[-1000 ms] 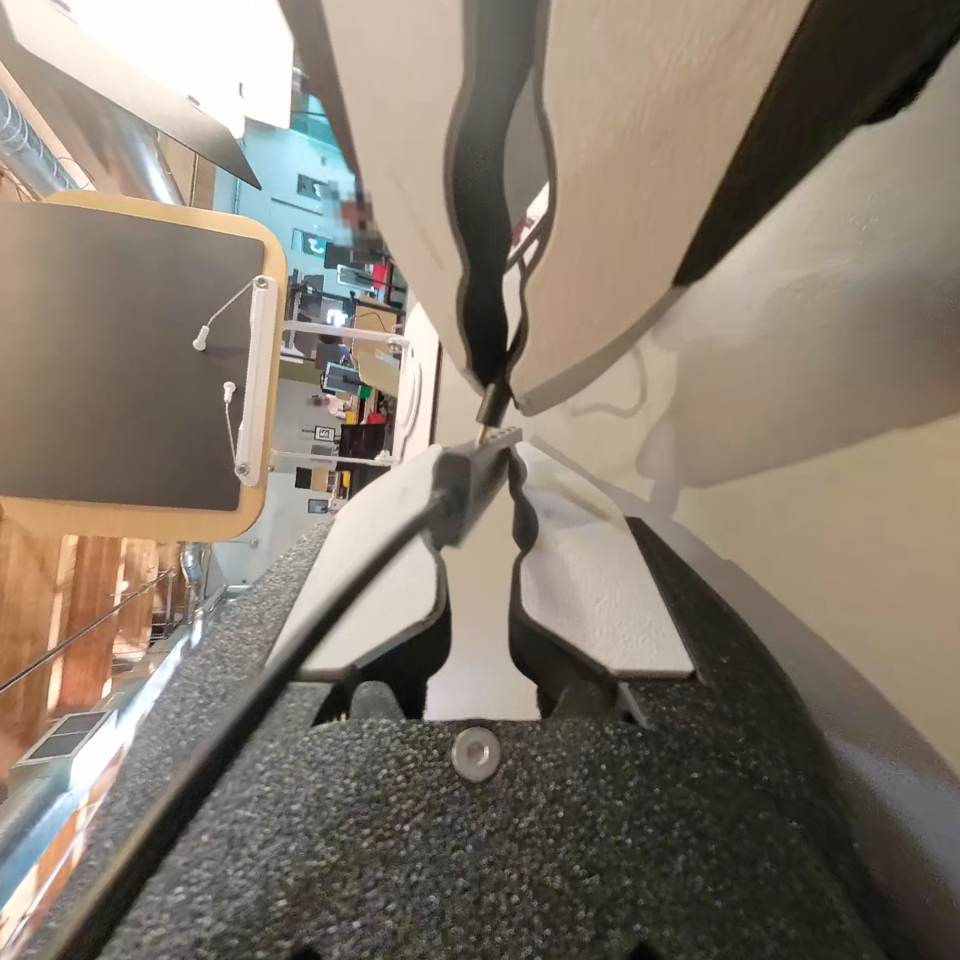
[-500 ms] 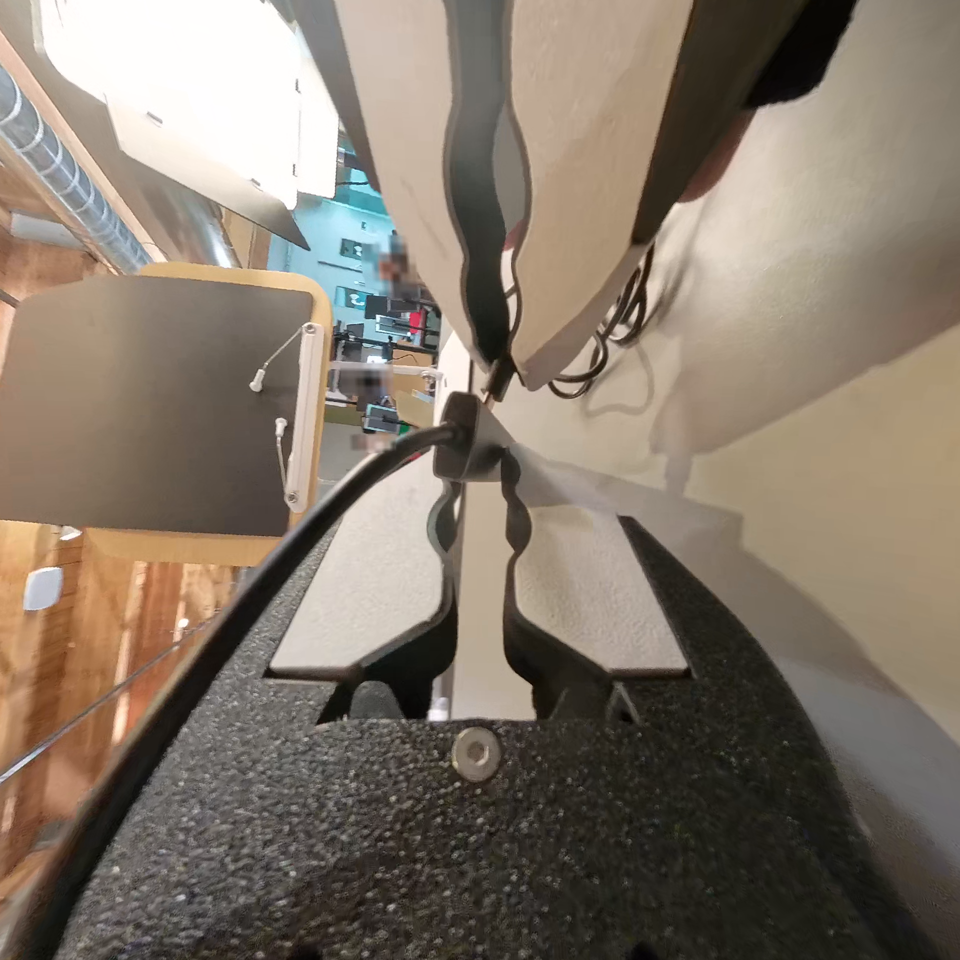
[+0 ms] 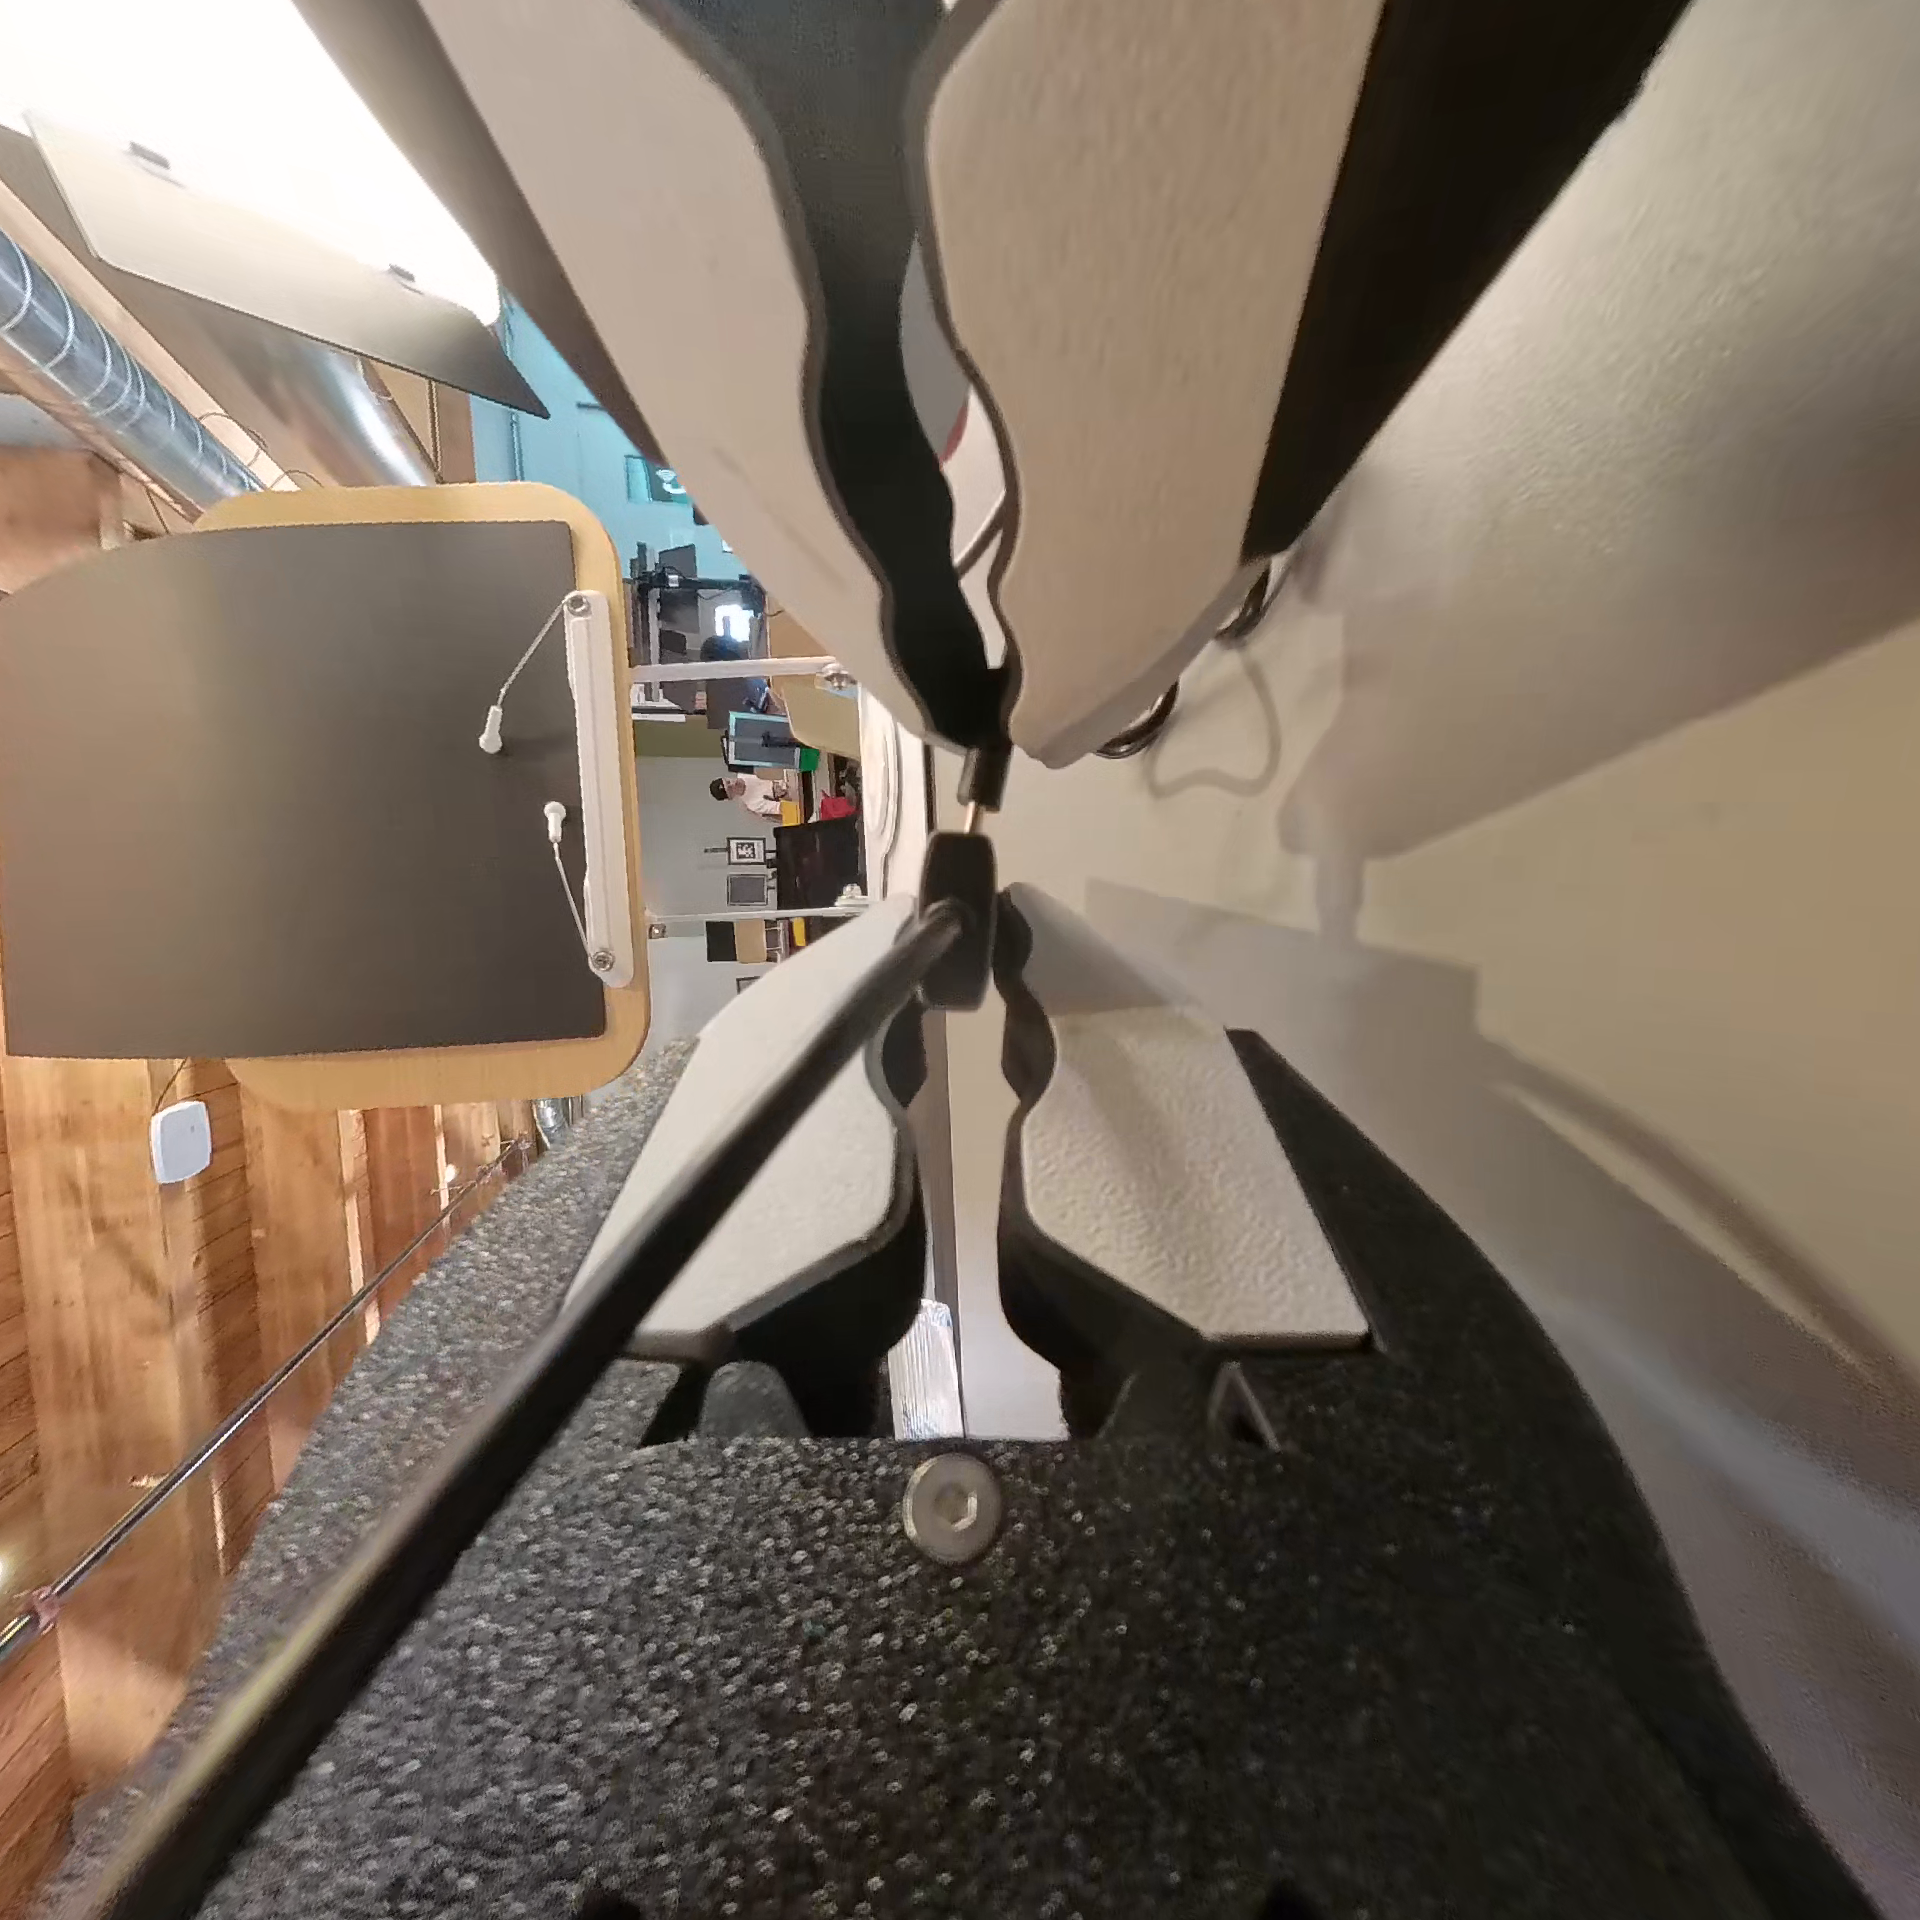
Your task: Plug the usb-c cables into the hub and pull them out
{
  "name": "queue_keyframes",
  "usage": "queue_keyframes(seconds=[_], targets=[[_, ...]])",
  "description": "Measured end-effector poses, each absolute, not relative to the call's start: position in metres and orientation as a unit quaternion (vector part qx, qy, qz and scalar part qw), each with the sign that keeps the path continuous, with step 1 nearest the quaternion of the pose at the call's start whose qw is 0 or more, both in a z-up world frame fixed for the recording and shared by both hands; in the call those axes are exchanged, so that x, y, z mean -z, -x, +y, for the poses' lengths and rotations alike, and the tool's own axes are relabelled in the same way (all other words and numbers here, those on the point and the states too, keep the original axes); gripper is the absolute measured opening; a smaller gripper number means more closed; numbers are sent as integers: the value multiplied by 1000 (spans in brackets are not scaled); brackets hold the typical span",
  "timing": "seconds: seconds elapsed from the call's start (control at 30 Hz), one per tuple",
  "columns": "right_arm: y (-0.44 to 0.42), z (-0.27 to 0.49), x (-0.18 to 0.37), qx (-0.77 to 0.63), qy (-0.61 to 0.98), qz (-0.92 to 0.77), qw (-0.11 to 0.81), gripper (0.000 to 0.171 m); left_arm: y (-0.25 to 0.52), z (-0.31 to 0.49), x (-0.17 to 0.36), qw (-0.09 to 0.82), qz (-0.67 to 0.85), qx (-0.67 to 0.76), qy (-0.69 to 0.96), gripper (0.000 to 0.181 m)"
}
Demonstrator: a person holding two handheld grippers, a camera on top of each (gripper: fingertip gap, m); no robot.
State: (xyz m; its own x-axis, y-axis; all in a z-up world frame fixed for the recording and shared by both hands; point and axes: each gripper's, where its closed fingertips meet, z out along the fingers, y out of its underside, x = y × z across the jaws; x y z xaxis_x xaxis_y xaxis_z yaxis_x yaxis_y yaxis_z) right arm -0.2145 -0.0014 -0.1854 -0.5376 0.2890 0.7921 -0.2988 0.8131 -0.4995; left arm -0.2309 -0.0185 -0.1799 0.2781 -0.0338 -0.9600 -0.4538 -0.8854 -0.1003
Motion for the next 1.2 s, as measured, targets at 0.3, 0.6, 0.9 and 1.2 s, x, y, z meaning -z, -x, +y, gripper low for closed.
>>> queue_keyframes(seconds=[0.3, 0.6, 0.9, 1.2], targets=[[206, -7, 185, -322, -47, -817, 477, 6, 227, -18, 185, 182, 168, -561, 790, 10], [201, -10, 172, -407, -24, -802, 437, 6, 217, -12, 171, 336, 122, -524, 773, 17], [194, -11, 163, -465, -27, -793, 392, 6, 200, -14, 159, 436, 127, -464, 761, 16], [189, -9, 161, -461, -51, -797, 387, 6, 189, -13, 153, 456, 148, -453, 751, 15]])
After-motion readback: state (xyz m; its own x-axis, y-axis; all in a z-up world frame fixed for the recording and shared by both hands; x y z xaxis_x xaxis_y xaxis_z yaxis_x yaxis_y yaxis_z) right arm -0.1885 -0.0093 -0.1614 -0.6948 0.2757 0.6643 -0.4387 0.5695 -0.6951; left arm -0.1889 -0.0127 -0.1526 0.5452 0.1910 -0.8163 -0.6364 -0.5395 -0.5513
